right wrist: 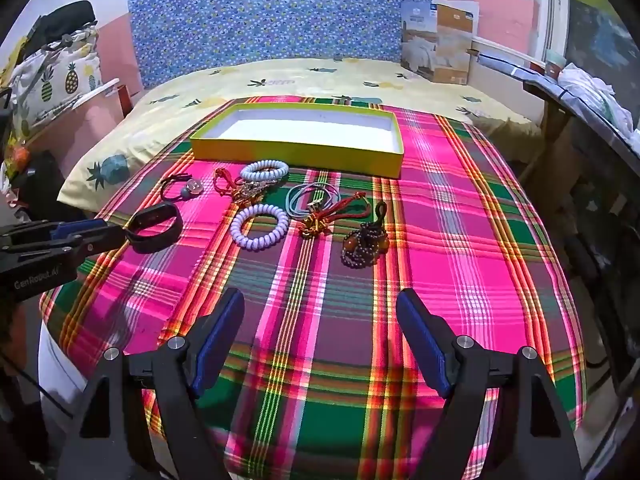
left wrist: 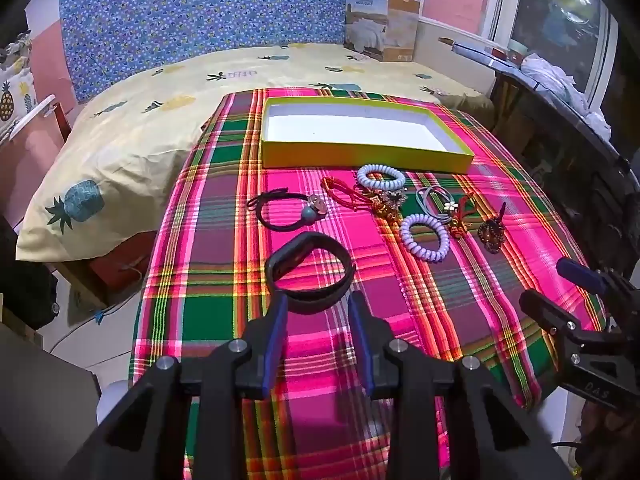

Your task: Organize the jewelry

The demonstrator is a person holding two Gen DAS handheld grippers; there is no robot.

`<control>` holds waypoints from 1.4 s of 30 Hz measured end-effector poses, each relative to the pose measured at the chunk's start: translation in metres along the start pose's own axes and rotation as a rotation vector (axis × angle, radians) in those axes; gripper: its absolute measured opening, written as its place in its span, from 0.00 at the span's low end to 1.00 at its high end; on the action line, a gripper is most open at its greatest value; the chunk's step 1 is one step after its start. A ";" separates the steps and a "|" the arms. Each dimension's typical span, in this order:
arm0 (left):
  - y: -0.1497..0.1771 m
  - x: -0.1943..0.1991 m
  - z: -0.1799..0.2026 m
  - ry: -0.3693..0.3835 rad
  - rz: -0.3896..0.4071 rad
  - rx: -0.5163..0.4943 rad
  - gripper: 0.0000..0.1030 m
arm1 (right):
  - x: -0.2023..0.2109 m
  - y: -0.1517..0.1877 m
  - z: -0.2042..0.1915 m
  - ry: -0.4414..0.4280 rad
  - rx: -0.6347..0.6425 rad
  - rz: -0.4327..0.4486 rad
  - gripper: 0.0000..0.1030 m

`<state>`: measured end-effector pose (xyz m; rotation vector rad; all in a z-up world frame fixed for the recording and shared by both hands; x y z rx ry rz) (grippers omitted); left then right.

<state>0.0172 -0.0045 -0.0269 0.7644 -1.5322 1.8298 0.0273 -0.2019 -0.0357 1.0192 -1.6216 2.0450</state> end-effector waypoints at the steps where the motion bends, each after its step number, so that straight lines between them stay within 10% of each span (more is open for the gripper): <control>1: 0.000 0.000 0.000 -0.002 0.000 -0.001 0.32 | 0.000 0.000 0.000 0.001 0.000 0.001 0.76; 42: 0.002 0.002 0.004 0.016 -0.006 -0.014 0.32 | 0.001 -0.001 -0.002 0.000 -0.003 0.000 0.76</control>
Point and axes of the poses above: each gripper's, at about its wrist camera, not at the fingertips, and x roughly against the way its jaws point, z to its right, y to its underside, the point moved 3 cm from there along -x, roughly the way its jaws point, and after that the axes turned 5 degrees about y, right-handed, at the moved point
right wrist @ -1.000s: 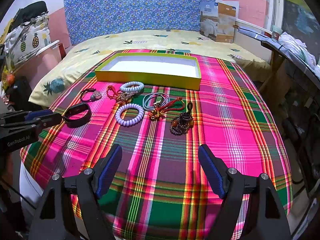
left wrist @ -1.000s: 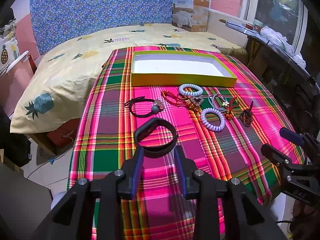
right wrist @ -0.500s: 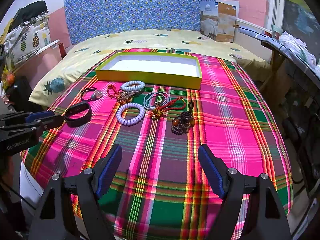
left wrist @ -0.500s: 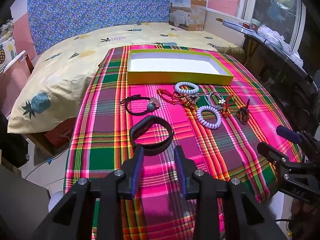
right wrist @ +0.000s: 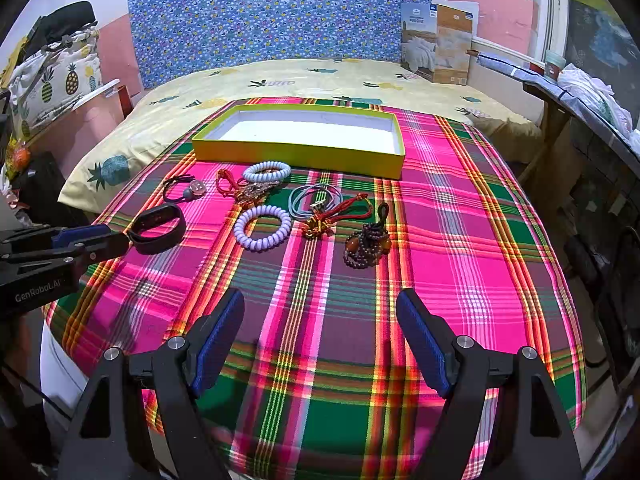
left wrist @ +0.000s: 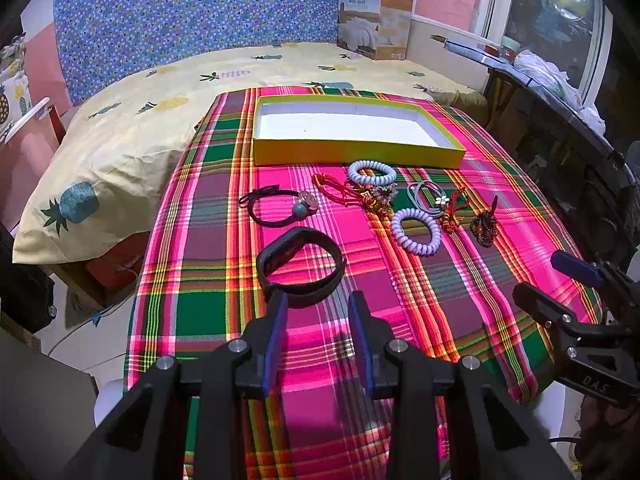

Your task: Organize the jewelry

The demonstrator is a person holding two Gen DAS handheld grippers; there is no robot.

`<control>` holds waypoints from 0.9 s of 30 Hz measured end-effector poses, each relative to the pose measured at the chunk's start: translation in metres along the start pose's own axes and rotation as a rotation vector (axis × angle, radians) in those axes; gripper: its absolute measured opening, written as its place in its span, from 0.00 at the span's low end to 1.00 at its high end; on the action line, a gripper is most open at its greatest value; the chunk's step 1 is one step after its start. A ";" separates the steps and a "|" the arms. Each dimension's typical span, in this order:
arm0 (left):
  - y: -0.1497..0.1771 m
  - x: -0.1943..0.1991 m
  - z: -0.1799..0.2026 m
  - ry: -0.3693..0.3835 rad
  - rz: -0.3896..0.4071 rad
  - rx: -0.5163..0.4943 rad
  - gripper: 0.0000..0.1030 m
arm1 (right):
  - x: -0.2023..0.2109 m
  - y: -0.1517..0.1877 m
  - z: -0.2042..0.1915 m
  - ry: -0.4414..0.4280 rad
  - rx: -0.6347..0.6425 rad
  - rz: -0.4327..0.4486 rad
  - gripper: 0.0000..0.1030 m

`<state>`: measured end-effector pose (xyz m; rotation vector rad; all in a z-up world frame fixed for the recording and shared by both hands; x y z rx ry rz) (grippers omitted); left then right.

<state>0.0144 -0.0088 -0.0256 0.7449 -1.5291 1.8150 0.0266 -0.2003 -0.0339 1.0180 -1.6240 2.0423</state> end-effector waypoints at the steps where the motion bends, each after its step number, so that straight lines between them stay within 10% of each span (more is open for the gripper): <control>1: 0.000 0.000 0.000 0.000 -0.001 0.001 0.32 | 0.000 0.000 0.000 0.000 0.000 0.000 0.76; 27: -0.002 -0.001 -0.003 0.033 0.005 0.015 0.32 | 0.000 -0.001 0.000 -0.002 0.001 -0.001 0.76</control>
Point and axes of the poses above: each gripper's, at about its wrist camera, not at the fingertips, and x roughly against the way its jaws point, z to its right, y to its underside, the point moved 3 cm from there along -x, roughly the way its jaws point, and after that the axes turned 5 degrees about y, right-handed, at the moved point
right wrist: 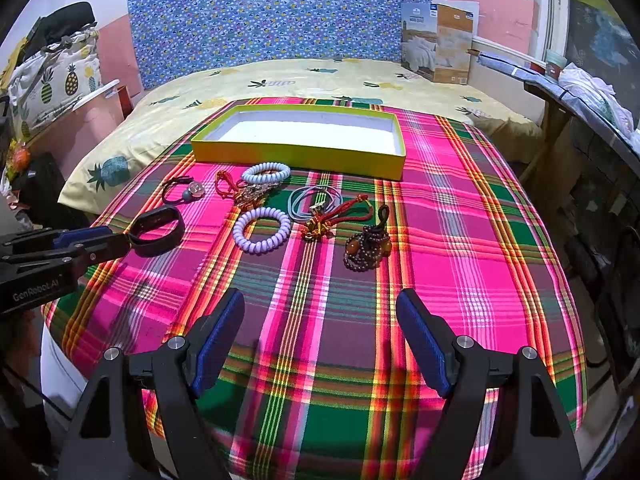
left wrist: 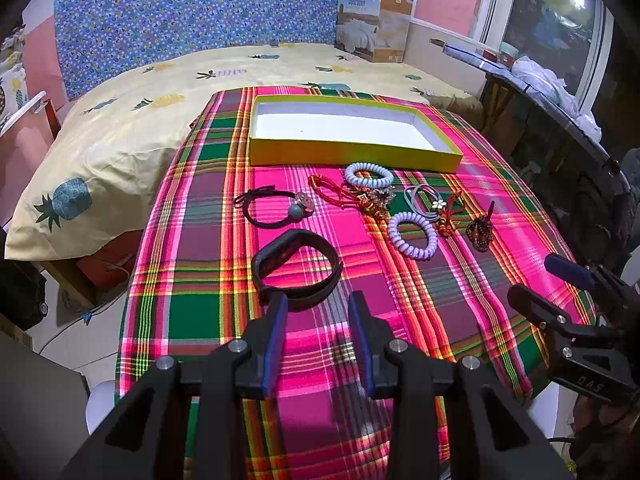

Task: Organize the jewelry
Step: 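Grasp the black band bracelet with the left tool while the right grasps the dark beaded bracelet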

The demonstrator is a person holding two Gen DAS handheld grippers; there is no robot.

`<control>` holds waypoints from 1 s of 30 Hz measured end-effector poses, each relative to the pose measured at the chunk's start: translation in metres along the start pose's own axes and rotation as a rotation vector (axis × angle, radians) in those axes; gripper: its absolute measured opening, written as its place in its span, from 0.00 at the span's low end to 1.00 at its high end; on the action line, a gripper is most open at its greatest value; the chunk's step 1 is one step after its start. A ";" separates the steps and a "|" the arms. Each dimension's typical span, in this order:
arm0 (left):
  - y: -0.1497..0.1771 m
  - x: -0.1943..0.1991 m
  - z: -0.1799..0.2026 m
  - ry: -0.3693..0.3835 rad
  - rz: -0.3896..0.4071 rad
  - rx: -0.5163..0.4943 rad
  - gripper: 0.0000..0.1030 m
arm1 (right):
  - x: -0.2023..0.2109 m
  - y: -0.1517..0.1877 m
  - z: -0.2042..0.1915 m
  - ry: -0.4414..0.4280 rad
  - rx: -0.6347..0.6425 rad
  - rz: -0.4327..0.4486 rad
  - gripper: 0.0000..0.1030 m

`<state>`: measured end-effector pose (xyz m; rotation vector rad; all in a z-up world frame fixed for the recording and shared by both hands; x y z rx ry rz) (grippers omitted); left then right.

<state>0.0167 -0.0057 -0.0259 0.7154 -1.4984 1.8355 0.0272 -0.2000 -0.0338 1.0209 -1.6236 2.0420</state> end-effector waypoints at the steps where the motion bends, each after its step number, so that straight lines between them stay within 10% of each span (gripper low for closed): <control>1: 0.000 0.000 0.000 0.000 0.000 0.000 0.32 | 0.000 0.000 0.000 0.000 0.000 0.000 0.76; 30: -0.016 -0.039 -0.040 -0.070 -0.023 0.043 0.32 | -0.040 -0.011 0.019 0.020 -0.062 -0.054 0.76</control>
Point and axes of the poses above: each gripper's, at about its wrist camera, not at the fingertips, and x roughly against the way its jaws point, z to its right, y to its underside, the point moved 3 cm from there along -x, roughly the way its jaws point, and after that the axes turned 5 degrees about y, right-handed, at the moved point
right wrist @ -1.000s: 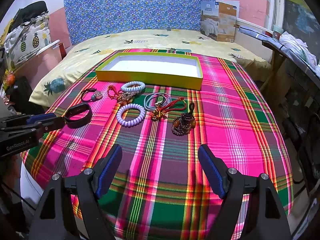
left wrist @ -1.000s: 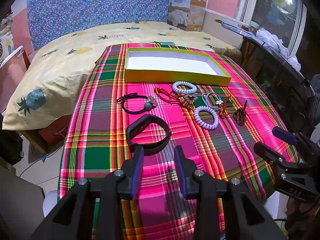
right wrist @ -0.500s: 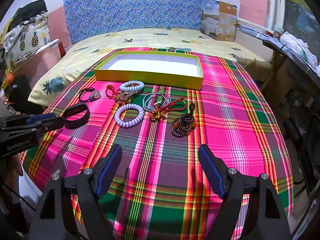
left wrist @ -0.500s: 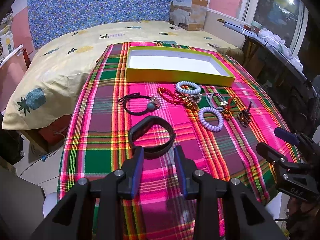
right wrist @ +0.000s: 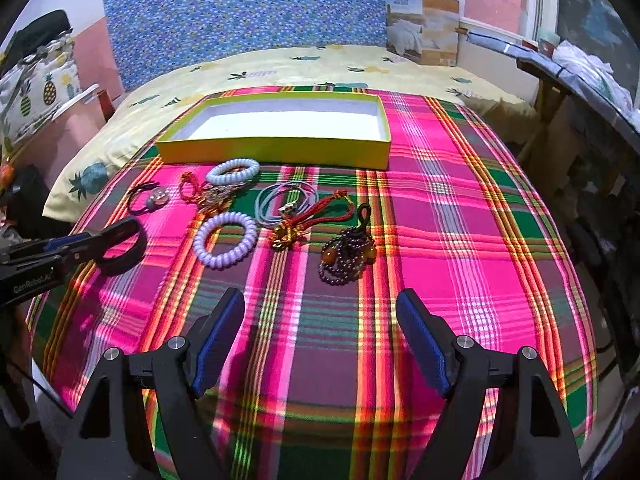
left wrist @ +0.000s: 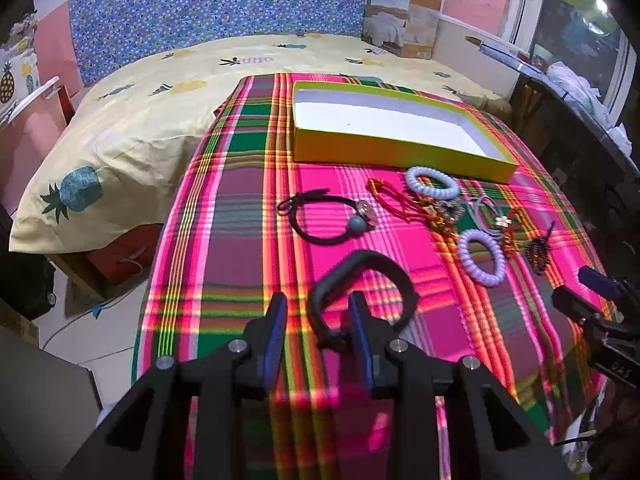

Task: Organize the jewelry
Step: 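Grasp the black band bracelet with the left tool while the right grasps the dark beaded bracelet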

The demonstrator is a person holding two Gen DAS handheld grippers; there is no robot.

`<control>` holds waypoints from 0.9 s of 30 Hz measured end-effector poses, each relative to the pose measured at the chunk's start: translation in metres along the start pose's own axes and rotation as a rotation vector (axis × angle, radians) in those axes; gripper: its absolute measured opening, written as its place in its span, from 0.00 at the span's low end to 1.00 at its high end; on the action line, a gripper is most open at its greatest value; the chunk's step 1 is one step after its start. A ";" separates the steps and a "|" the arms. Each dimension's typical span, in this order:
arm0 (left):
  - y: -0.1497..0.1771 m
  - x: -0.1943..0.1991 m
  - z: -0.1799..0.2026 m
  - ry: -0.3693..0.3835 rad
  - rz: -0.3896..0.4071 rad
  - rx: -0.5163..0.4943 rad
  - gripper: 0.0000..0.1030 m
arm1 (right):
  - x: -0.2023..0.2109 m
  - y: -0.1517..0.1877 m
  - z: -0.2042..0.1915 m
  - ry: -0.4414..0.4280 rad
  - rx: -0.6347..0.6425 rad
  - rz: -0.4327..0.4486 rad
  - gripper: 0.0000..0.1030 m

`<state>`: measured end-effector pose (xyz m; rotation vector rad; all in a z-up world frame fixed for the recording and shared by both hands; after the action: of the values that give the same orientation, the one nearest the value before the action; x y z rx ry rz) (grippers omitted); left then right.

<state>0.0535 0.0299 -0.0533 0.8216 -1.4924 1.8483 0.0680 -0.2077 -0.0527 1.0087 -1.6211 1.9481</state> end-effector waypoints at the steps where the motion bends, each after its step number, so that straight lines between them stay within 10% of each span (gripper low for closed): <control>1: -0.001 -0.002 0.000 0.003 -0.001 -0.003 0.32 | -0.002 -0.001 0.002 0.002 -0.005 -0.002 0.76; 27: -0.002 -0.008 0.016 -0.035 0.008 -0.110 0.19 | -0.041 -0.018 0.021 0.019 -0.050 -0.050 0.15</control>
<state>0.0617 0.0136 -0.0558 0.7999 -1.6057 1.7491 0.1131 -0.2184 -0.0703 0.9988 -1.6104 1.8702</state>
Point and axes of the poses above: each gripper's, at about its wrist camera, not at the fingertips, and x roughly against the way its jaws point, z to its right, y to its underside, the point moved 3 cm from there along -x, roughly the way its jaws point, and after that the axes turned 5 degrees about y, right-handed, at the moved point
